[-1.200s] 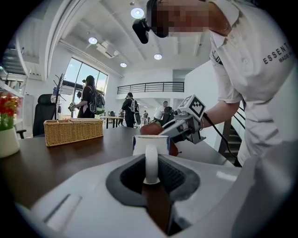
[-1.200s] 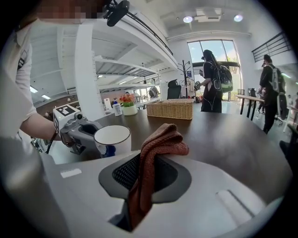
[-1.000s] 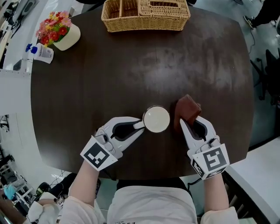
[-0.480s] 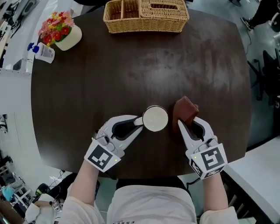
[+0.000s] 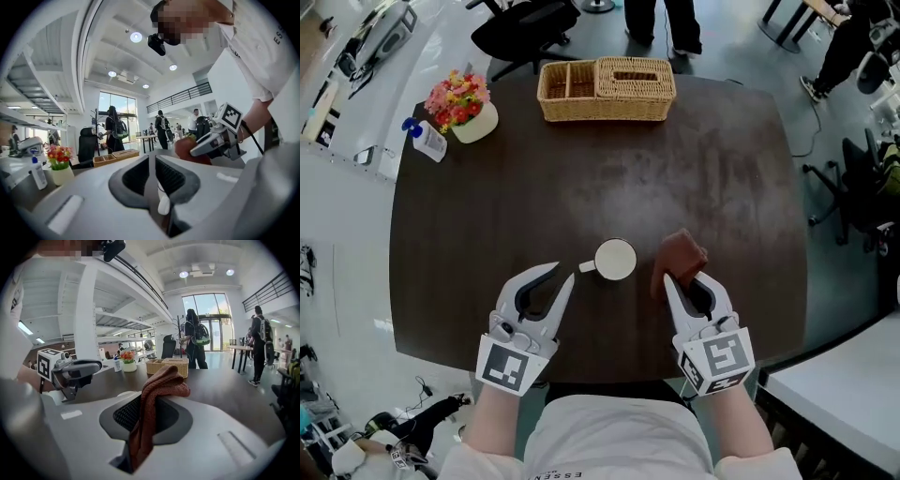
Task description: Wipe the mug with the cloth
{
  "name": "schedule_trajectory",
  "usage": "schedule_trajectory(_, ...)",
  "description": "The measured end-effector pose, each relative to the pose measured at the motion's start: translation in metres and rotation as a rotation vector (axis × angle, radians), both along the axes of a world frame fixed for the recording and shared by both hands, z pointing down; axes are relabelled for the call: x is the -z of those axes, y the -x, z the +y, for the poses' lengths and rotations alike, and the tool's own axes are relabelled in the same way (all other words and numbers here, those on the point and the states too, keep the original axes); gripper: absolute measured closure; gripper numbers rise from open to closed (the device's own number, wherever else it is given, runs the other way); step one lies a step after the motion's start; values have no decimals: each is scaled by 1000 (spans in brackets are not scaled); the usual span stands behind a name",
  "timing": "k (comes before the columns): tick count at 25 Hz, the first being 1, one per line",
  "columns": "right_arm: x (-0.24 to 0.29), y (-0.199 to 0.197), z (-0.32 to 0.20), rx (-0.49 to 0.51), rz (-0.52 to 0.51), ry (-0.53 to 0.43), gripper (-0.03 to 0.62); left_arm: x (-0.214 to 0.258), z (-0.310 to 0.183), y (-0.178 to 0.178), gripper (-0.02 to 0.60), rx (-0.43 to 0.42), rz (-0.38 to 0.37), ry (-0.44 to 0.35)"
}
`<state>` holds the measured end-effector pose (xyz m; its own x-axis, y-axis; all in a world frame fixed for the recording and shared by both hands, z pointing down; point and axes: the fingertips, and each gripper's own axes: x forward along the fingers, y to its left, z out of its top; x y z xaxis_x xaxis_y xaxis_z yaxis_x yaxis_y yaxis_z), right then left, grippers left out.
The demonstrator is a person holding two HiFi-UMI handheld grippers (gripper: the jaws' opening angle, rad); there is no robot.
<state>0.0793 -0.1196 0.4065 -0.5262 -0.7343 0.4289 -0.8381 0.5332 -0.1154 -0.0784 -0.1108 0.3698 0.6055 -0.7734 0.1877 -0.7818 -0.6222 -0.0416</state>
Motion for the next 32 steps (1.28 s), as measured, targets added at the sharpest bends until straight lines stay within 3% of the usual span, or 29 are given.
schedule_trajectory(2,17,0,12,5,5,-46,511,23,8,1,581,80,25,-29)
schedule_trajectory(4,32,2,24,21,4,-87,511,44,20,1,581,133,50,-59)
schedule_trajectory(11,62,0,71,79,-20,-146,510,84,76,-17,581,194,70,-129)
schedule_trajectory(18,84,4,119,95,14,-217,510,105,122,-11,581,271,78,-135)
schedule_trajectory(32,119,16,289,-7,9,-261,511,122,296,21,581,224,96,-144)
